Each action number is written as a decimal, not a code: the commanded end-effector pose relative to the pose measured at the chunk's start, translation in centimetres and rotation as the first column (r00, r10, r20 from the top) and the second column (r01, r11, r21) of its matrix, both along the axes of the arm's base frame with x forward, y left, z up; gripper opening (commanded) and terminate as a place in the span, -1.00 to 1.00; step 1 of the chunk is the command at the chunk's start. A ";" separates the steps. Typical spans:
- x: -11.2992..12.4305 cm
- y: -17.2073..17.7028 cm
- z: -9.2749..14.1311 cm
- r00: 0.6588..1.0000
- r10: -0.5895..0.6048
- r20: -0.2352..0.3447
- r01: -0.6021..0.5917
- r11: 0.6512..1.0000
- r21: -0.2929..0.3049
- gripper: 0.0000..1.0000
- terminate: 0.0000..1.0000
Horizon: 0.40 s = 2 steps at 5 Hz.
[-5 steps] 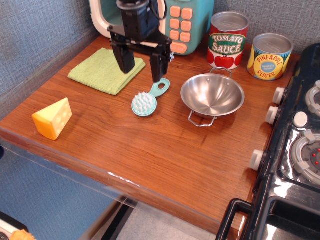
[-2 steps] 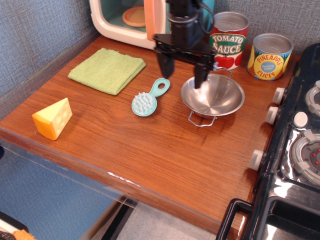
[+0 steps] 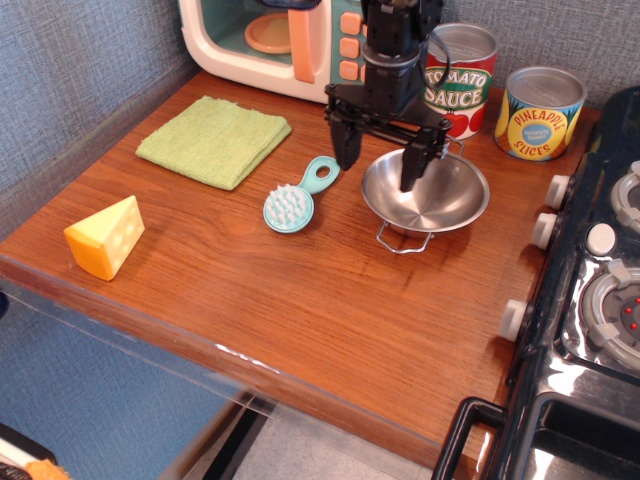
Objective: Move the pot onto the folded green cloth
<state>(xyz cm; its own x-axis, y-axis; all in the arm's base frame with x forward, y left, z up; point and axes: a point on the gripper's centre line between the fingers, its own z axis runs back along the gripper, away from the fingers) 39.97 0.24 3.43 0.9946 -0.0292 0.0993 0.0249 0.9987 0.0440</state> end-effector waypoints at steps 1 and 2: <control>0.8 1.8 -1.6 0.997 0.068 -0.033 -0.068 0.998 -0.006 1.00 -1.00; 0.6 1.0 -3.1 0.997 0.046 -0.061 -0.048 0.999 -0.024 1.00 -1.00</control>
<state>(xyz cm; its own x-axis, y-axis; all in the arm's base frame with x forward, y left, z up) 40.68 1.25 0.56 0.9991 0.0241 0.0353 -0.0247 0.9996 0.0157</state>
